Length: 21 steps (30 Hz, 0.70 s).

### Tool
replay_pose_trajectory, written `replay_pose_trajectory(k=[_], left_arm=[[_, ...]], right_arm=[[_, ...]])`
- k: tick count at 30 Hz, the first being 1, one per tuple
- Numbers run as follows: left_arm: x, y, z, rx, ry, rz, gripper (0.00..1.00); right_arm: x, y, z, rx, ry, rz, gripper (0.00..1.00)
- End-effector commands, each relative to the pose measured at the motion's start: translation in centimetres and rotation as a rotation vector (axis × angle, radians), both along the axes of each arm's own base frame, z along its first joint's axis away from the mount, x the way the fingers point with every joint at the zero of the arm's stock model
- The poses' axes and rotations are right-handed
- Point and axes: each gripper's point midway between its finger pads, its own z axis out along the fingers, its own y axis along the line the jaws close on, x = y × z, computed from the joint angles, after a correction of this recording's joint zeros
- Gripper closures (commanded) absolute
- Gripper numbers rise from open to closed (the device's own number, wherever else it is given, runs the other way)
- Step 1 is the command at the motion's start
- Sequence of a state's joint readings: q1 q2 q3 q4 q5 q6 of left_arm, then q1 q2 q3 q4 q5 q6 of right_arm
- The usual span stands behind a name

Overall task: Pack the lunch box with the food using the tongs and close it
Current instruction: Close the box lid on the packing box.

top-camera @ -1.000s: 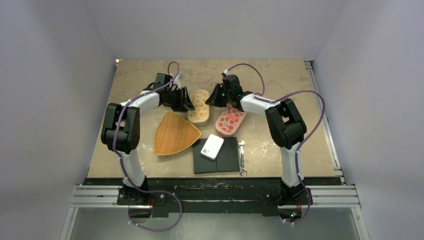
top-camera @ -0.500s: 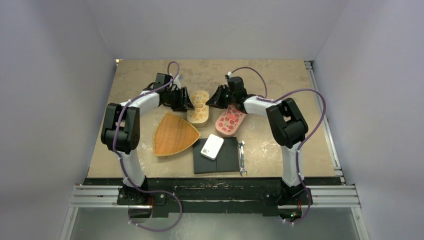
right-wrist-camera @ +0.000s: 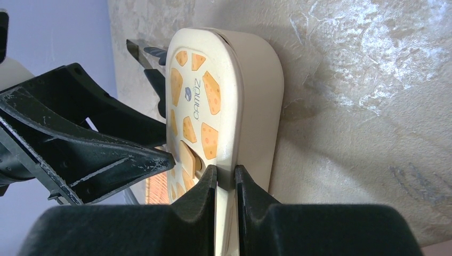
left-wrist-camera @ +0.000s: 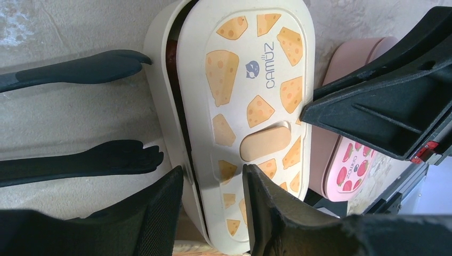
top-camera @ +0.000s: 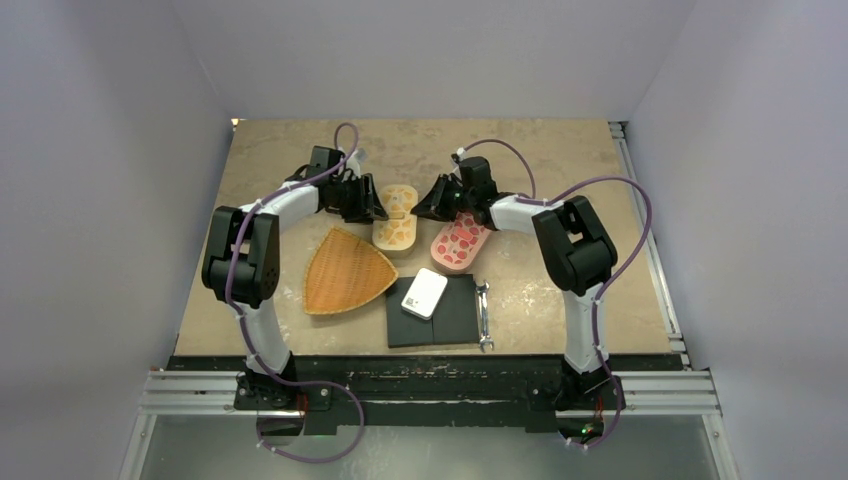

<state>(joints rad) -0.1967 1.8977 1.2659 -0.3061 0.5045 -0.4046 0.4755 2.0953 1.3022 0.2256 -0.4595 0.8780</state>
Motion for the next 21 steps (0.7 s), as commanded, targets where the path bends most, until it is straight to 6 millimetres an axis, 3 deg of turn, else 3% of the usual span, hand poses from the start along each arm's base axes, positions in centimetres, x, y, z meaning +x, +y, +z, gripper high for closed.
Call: replay_pose_trajectory(k=[1,21], left_arm=[[0.5,-0.7,2.6,-0.057,-0.067,-0.027,0.58],[0.2,-1.6,2.6,-0.113,-0.053,-0.057,0.61]], right_arm=[[-0.3,-0.1,-1.4,-0.056,0.016,-0.006,1.0],[-0.2,1.6,-1.4,-0.074,0.0,0.024,1.0]])
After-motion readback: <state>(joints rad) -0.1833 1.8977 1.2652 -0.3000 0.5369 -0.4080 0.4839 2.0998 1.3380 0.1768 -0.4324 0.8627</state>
